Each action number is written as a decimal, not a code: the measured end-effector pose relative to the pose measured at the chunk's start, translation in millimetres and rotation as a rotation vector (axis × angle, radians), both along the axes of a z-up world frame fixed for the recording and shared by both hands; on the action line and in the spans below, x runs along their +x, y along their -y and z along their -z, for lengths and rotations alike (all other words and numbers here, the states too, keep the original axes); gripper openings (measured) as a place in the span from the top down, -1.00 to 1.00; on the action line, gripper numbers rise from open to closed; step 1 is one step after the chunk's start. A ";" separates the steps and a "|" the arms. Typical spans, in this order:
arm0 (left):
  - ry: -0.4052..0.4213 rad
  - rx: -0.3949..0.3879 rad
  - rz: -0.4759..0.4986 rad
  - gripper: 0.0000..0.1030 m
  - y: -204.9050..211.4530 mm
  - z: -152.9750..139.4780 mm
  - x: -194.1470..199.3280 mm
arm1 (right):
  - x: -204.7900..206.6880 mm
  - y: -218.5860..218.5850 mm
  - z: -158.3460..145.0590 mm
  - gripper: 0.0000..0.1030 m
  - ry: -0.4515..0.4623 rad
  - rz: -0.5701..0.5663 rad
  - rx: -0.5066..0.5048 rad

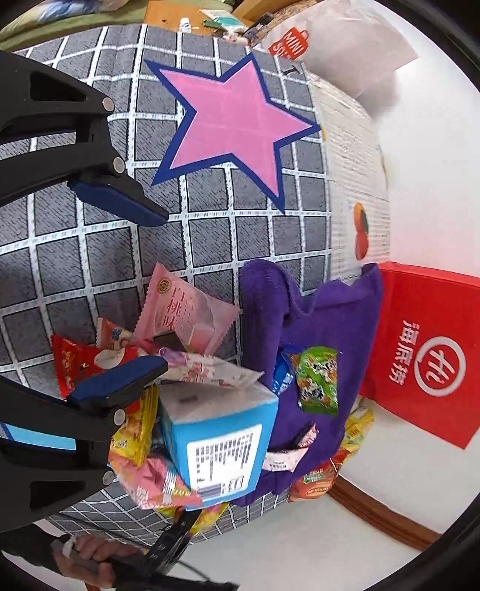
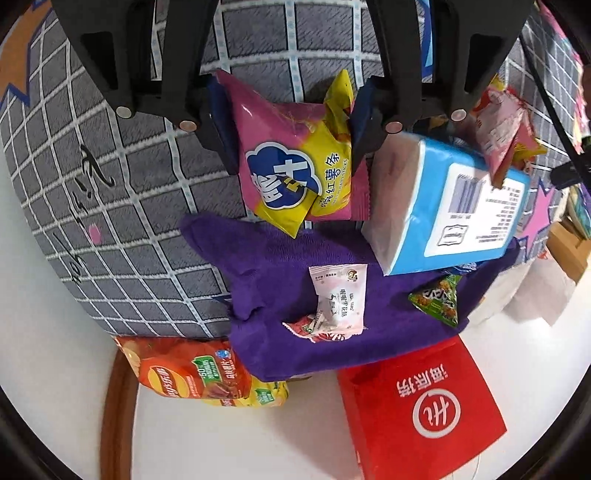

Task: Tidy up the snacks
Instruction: 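Grasp the yellow-pink chip bag with the right tool while the left tool grasps the pink peach bag, then carry the chip bag and the pink peach bag up over the purple cloth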

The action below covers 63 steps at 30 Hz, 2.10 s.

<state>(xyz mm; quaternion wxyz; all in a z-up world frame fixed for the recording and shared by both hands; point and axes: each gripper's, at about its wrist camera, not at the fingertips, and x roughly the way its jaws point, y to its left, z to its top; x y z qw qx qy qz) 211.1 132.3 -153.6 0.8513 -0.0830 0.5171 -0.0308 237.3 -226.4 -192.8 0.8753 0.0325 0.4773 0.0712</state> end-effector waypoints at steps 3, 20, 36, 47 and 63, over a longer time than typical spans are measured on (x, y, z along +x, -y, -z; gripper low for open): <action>-0.020 -0.010 0.009 -0.35 -0.8 8.4 8.8 | -8.7 3.9 -3.4 -0.04 0.005 0.011 -0.002; -0.009 0.168 0.059 0.19 24.7 33.7 27.1 | -41.7 11.7 -5.1 -0.04 -0.035 0.091 0.045; 0.033 0.041 0.048 0.21 12.0 -5.0 -35.3 | -82.2 -2.8 -35.6 -0.01 0.043 0.075 0.048; 0.096 -0.006 0.126 0.21 43.9 -37.9 -63.5 | -110.0 -30.8 -69.1 -0.01 0.110 0.003 0.045; 0.188 -0.025 0.243 0.21 77.1 -88.1 -32.3 | -88.0 -59.3 -112.0 -0.01 0.184 -0.044 0.020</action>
